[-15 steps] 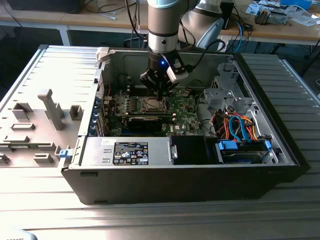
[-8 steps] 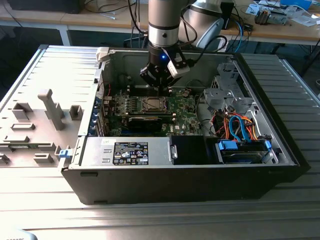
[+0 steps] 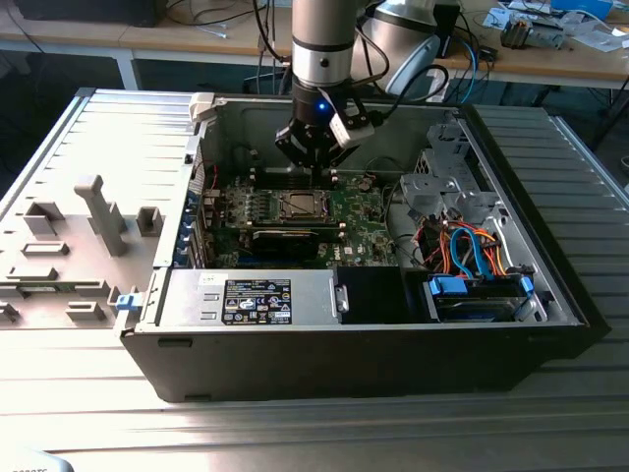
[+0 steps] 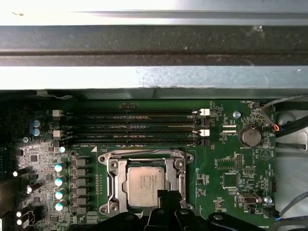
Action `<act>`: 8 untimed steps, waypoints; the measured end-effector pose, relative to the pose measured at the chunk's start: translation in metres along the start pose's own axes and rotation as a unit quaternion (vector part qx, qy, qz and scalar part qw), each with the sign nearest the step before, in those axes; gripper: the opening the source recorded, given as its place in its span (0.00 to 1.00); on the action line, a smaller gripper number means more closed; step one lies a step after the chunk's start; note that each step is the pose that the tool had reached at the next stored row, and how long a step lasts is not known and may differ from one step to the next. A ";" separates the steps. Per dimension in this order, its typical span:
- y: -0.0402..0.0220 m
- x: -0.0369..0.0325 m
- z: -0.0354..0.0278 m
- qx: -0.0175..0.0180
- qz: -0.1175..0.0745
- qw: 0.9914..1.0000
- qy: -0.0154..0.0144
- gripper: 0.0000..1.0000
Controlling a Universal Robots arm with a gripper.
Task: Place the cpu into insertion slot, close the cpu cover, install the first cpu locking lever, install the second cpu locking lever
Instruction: 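Install the first cpu locking lever, then install the second cpu locking lever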
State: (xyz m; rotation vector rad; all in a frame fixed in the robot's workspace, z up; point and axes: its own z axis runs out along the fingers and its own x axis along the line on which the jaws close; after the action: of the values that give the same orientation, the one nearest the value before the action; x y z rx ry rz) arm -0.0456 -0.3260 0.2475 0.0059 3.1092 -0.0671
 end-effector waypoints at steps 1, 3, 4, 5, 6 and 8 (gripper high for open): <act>0.0000 0.0000 -0.0001 0.000 0.000 1.000 0.000 0.11; 0.0000 0.0000 -0.0002 0.000 0.000 1.000 0.000 0.11; 0.0000 0.0000 -0.0002 0.000 0.000 1.000 0.000 0.11; 0.0000 0.0000 -0.0003 0.000 0.000 1.000 0.000 0.11; 0.0000 0.0000 -0.0003 0.000 0.000 1.000 0.000 0.11; -0.0011 0.0000 -0.0005 0.000 0.000 1.000 0.000 0.11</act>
State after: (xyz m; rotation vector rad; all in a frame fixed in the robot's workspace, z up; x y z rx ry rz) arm -0.0456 -0.3271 0.2480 0.0056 3.1094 -0.0682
